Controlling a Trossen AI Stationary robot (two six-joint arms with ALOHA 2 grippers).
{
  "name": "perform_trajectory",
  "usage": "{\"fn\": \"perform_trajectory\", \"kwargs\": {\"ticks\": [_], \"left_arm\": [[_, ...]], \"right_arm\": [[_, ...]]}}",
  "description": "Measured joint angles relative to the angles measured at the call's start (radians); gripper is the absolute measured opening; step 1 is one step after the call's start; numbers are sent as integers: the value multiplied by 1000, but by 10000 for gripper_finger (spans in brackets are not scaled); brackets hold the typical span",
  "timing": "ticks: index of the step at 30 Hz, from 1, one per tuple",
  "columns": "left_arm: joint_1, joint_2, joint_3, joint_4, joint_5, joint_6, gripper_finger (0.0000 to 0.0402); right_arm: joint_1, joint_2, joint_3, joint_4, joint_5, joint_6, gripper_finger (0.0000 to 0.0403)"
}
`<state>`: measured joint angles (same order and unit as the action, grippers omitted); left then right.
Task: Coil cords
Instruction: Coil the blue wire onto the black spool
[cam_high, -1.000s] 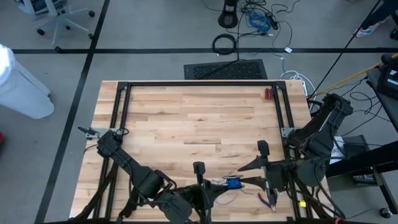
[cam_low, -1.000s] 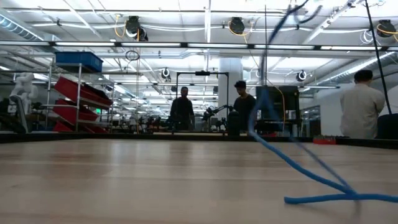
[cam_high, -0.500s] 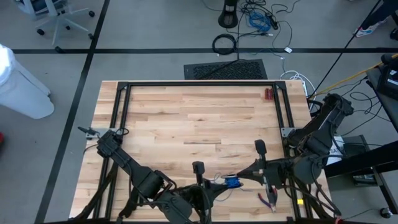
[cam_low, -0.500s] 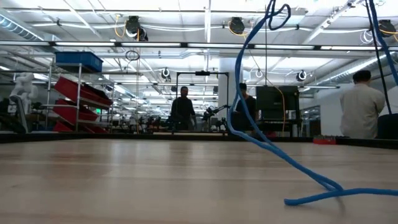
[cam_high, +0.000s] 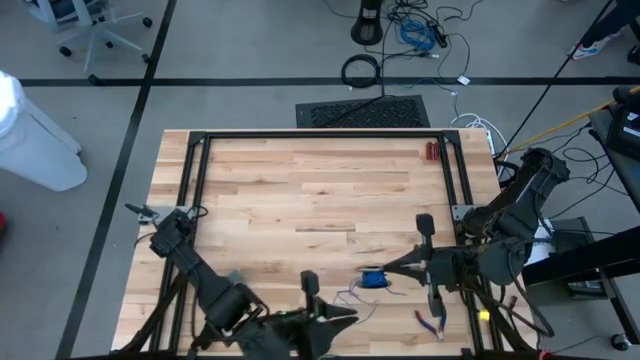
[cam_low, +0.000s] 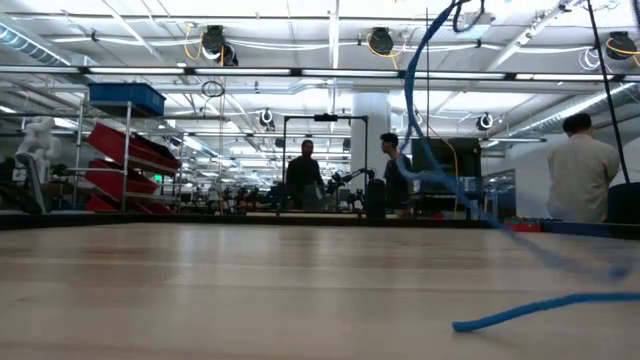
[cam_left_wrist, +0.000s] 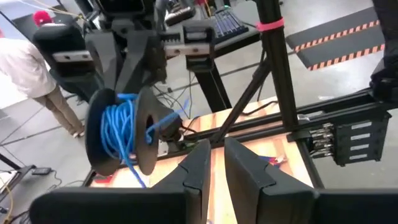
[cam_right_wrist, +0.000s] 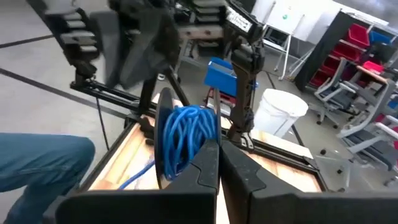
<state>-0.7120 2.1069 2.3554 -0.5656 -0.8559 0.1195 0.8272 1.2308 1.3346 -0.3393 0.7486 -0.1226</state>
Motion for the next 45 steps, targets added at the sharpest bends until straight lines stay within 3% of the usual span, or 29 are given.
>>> {"fn": "perform_trajectory", "kwargs": {"ticks": [4, 12, 17, 19, 21, 25, 27, 36, 45], "left_arm": [[-23, -6, 1, 1, -26, 2, 54], [-36, -7, 1, -18, -71, 1, 55], [-20, -7, -4, -65, -303, -9, 54], [-13, -5, -5, -71, -349, -9, 54], [-2, -1, -5, -72, -326, -37, 54], [29, 30, -5, -70, -128, -160, 55], [43, 62, -5, -71, -78, -192, 55], [139, 202, -7, -72, -78, -338, 56], [158, 222, -7, -64, -50, -504, 56]], "right_arm": [[7, 0, 0, 17, 22, -6, 0], [55, -21, 0, 117, 171, -93, 0], [101, -39, 1, 194, 288, -184, 0], [119, -52, 1, 214, 329, -215, 0], [131, -69, 1, 218, 363, -234, 0], [151, -91, 1, 224, 419, -263, 0], [154, -104, 1, 242, 436, -280, 0], [163, -142, 2, 278, 439, -324, 0], [163, -141, 2, 276, 438, -335, 0]]}}
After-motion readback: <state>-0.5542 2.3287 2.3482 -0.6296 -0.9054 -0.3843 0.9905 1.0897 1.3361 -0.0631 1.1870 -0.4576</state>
